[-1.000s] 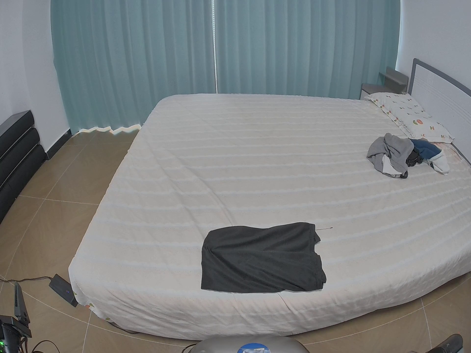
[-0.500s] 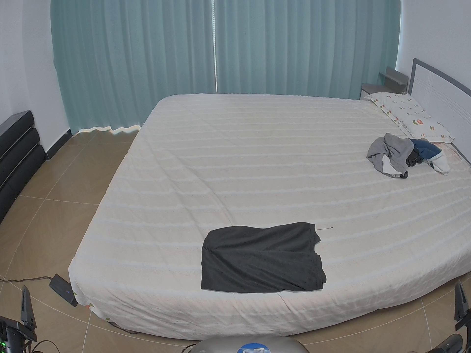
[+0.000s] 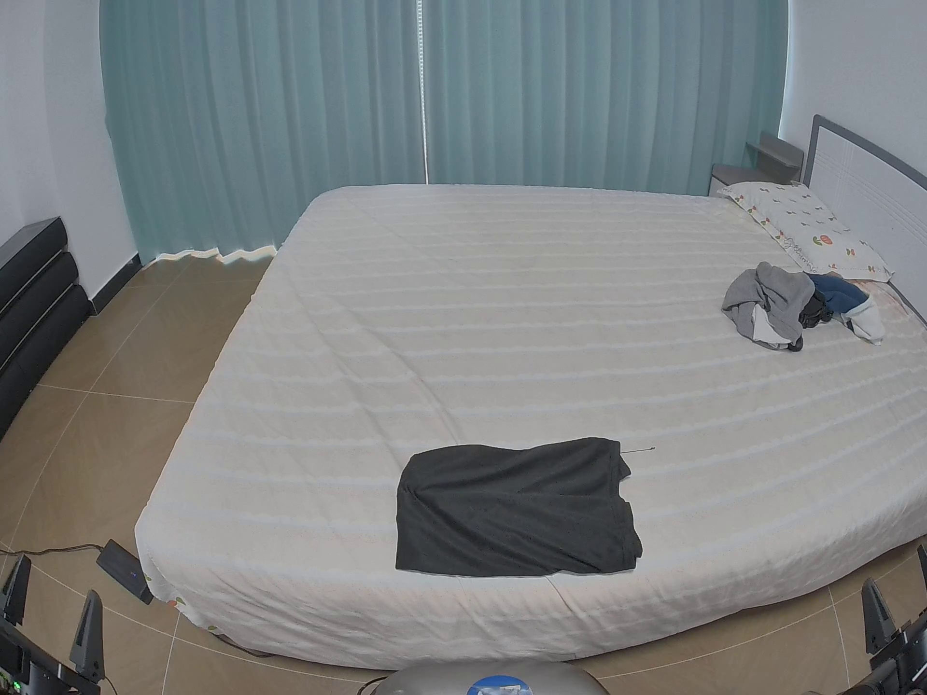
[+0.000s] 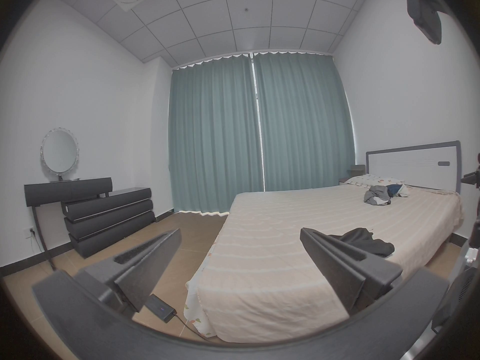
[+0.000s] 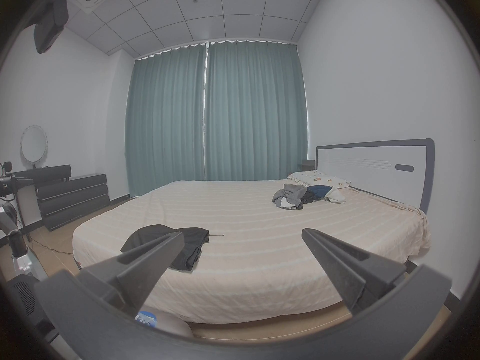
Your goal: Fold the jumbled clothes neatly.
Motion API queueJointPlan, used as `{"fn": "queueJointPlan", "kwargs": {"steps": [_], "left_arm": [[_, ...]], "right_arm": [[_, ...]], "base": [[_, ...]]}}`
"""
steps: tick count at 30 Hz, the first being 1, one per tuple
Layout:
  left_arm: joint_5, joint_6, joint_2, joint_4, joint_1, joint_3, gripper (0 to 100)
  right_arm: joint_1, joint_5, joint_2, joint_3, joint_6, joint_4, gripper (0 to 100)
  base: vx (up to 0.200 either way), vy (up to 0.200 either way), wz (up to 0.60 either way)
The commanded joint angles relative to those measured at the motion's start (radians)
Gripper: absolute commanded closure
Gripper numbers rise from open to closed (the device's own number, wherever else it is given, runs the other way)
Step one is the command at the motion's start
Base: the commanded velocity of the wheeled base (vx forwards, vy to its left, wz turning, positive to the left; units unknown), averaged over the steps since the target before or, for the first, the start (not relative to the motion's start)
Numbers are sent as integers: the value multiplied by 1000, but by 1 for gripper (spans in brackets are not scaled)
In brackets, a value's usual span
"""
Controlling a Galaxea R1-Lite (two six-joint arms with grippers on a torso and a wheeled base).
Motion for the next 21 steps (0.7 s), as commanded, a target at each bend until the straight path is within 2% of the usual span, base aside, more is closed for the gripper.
{"fn": "queueJointPlan", "kwargs": {"steps": [1, 4, 21], "left_arm": [[-58, -40, -4, 43, 0, 17, 0], [-88, -45, -7, 62, 0, 16, 0], [-73, -45, -6, 59, 0, 16, 0]], "right_arm": [[0, 4, -12, 18, -7, -1, 0], [3, 7, -12, 18, -8, -1, 0], [3, 20, -12, 18, 1, -3, 0]], "base": [[0, 0, 0], [0, 0, 0], [0, 0, 0]]}}
